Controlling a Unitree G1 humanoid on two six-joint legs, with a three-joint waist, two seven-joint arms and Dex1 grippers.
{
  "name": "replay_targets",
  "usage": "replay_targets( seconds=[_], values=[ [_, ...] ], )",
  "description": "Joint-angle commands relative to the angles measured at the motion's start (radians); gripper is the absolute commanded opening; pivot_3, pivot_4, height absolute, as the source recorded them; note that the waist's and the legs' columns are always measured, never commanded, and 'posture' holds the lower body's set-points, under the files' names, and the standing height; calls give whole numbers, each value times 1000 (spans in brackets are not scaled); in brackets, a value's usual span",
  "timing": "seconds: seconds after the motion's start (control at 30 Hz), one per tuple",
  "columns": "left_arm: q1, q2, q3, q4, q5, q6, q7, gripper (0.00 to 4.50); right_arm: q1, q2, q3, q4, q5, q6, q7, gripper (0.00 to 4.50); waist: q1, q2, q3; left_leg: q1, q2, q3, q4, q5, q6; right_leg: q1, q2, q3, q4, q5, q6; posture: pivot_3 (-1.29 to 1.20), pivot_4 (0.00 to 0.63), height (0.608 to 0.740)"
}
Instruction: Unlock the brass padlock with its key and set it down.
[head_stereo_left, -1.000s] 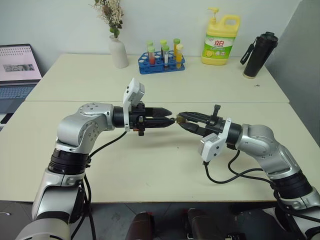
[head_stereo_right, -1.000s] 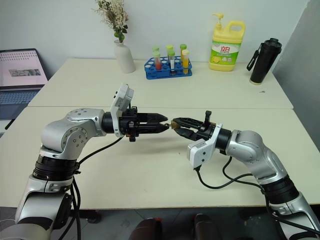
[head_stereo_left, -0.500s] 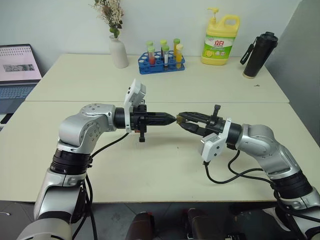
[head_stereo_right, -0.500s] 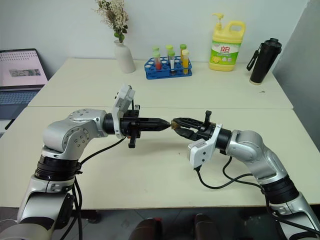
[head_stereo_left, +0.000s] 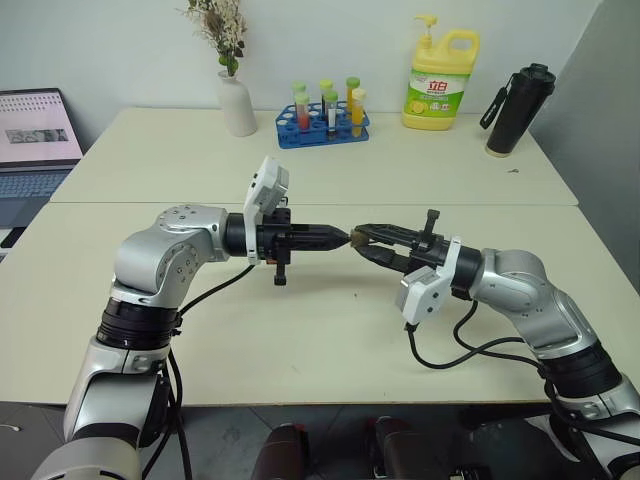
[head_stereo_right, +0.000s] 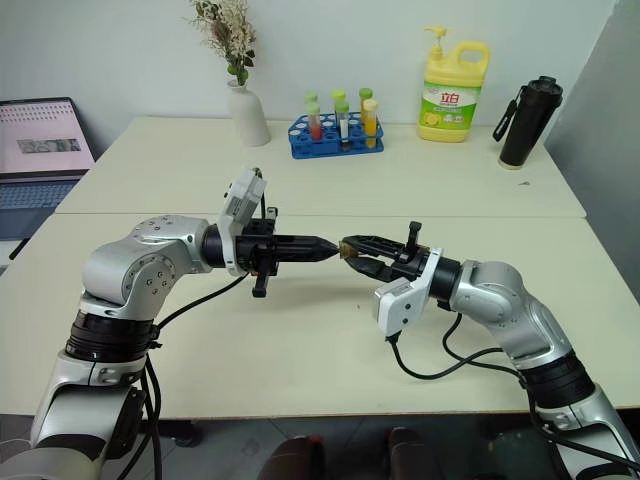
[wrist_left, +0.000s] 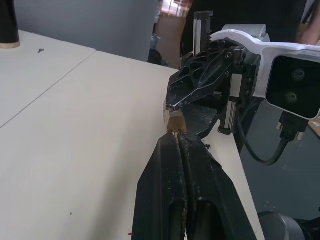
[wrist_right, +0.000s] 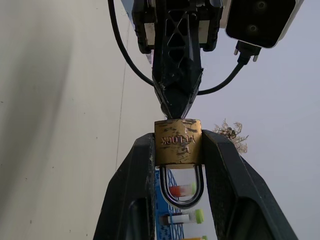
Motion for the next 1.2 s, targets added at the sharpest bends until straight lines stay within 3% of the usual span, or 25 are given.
replay_targets(
  seconds=[0.03,0.43,0.63,0.77,0.93,1.03,1.2],
  values=[
    [3,-5,18,-54,18,-89,-9,0,-14,-2,-22,-11,18,-43,-17,939,0,0,0,0,0,0,0,0,0,0,0,0,0,0,0,0,150,740],
    [54,-25,-58,-63,302,-636,-37,0,-14,-3,-36,28,3,-84,-51,939,0,0,0,0,0,1,0,0,0,0,0,1,0,0,0,0,150,740],
    [39,-45,-54,-6,350,-784,-28,0,-16,1,-38,31,5,-86,-50,939,0,0,0,0,0,2,0,0,0,0,0,1,0,0,0,0,150,740],
    [24,-64,-39,16,330,-731,3,0,-20,16,-45,29,21,-55,-49,939,0,0,0,0,0,1,0,0,0,0,0,1,0,0,0,0,150,740],
    [21,-56,-34,-23,240,-523,-3,0,-23,24,-48,26,20,-41,-47,939,-1,0,0,0,0,1,0,0,0,0,0,0,0,0,0,0,150,740],
    [10,-48,-15,-15,218,-394,45,621,-27,29,-46,26,17,-38,-46,939,-1,0,0,0,0,0,0,0,0,0,1,0,0,0,0,0,150,740],
    [-21,-3,40,-10,89,-66,85,2143,-27,32,-47,30,9,-37,-43,939,-2,0,0,0,0,0,0,0,0,0,1,-1,0,0,0,0,150,740]
  ],
)
